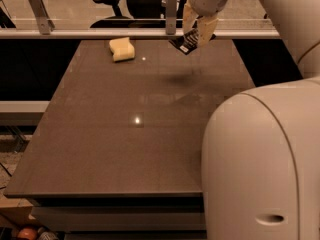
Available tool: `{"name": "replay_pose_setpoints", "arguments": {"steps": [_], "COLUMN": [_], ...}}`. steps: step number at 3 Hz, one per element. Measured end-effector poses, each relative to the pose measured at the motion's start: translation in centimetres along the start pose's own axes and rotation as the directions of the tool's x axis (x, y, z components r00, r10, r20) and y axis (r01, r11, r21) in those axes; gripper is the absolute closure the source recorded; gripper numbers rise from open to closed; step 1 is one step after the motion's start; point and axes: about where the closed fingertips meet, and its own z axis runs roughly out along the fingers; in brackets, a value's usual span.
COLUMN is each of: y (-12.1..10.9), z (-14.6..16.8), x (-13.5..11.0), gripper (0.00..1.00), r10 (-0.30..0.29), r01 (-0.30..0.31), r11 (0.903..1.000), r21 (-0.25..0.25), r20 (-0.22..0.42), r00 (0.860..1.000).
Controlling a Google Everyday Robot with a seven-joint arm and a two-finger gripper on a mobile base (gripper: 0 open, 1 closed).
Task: Move rxbar chocolate near sponge
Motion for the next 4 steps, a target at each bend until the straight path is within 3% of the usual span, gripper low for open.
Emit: {"name": "replay_pose_setpoints", "arguments": {"steps": [4], "y": [-4.7], "z": [5.9], "x": [-2.3], "gripper": [1.00], "r10": [-0.078], "r01": [0.083], "r11": [0.9908], "r21": [-0.107], "r20": [0.044], "r00": [0.996]}}
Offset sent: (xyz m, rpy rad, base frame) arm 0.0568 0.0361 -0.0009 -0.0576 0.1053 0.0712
